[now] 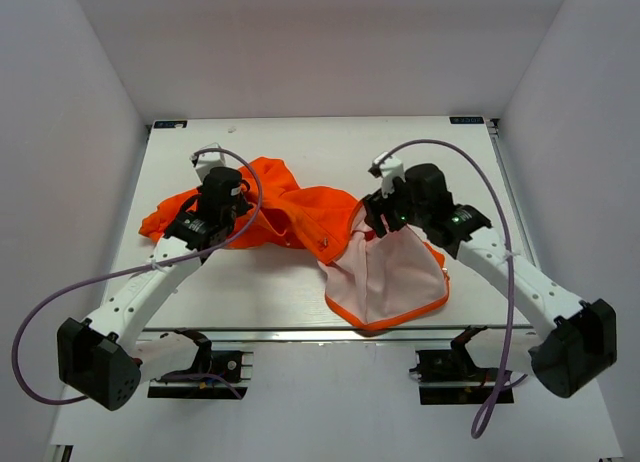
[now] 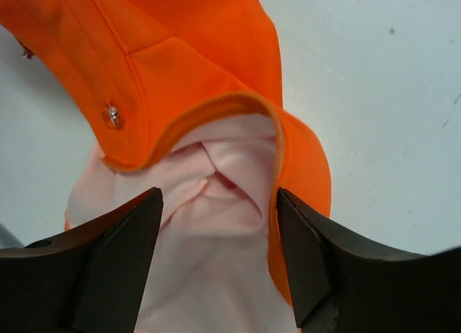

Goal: Zip up the jacket

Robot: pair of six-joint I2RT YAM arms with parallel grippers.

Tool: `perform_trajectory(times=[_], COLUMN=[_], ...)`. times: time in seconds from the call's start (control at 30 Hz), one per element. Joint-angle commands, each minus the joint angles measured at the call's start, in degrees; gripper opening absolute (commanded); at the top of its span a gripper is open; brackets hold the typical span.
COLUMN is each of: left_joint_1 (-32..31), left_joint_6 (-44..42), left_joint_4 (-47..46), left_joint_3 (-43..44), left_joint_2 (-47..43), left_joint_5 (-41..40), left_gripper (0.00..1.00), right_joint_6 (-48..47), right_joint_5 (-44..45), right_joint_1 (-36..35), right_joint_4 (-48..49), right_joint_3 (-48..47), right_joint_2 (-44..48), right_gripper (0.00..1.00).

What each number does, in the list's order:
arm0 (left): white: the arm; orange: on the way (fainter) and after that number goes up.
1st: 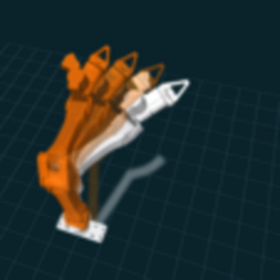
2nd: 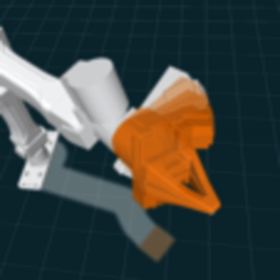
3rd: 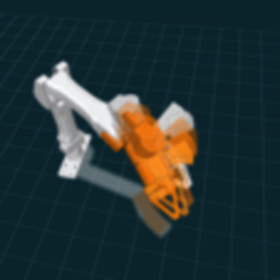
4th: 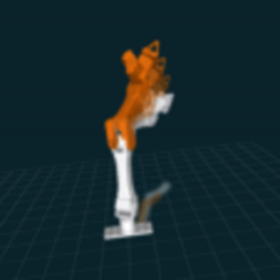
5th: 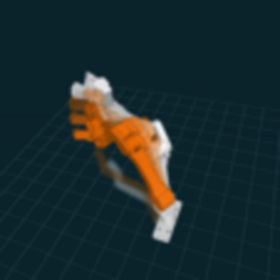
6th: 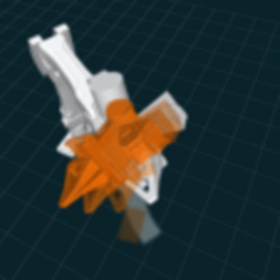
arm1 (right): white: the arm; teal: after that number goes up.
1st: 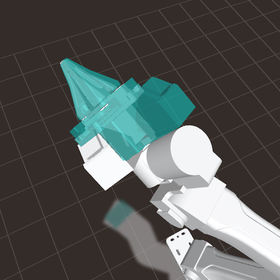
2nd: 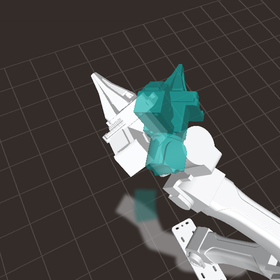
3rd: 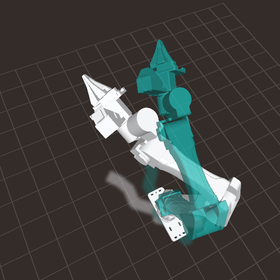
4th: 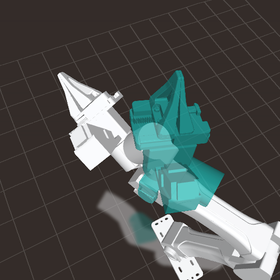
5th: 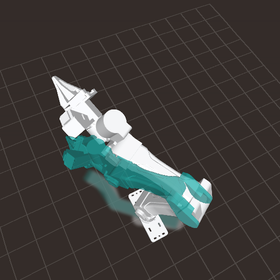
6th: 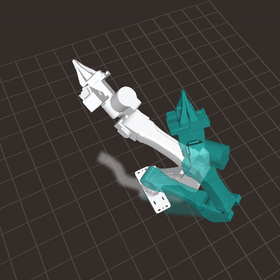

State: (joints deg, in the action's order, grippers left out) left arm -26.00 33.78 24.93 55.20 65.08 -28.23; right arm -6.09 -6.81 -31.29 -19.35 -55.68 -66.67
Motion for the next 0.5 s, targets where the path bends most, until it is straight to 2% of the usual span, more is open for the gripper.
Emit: perform_trajectory(times=[0.0,0.1,0.17,0.23,0.37,0.47], left_joint_1=[0.16,0.16,0.16,0.16,0.16,0.16], left_joint_6=[-2.05,-2.84,-3.28,-3.46,-4.33,-4.69], left_joint_4=[-1.03,-0.23,-0.32,-0.23,-0.84,-0.67], left_joint_3=[3.33,4.91,5.53,6.06,6.94,7.47], left_joint_2=[-0.92,-0.92,-0.92,-0.83,-0.83,-0.92], left_joint_5=[0.81,0.19,-0.16,-0.34,0.37,0.37], left_gripper=[0.00,0.00,0.00,0.00,0.00,0.00], right_joint_6=[-9.89,-12.98,-15.79,-19.64,-24.84,-28.80], right_joint_5=[14.10,24.17,24.65,20.28,7.91,-0.02], right_joint_1=[-4.29,-4.92,-5.18,-5.62,-7.12,-7.56], right_joint_4=[-2.60,-3.23,-4.11,-2.37,0.54,-3.47], right_joint_3=[-5.48,-7.07,-8.30,-7.95,-5.93,-7.68], right_joint_2=[-4.15,-4.17,-3.20,-1.36,-0.82,-5.12], right_gripper=[0.72,0.76,0.77,0.89,0.89,0.89])
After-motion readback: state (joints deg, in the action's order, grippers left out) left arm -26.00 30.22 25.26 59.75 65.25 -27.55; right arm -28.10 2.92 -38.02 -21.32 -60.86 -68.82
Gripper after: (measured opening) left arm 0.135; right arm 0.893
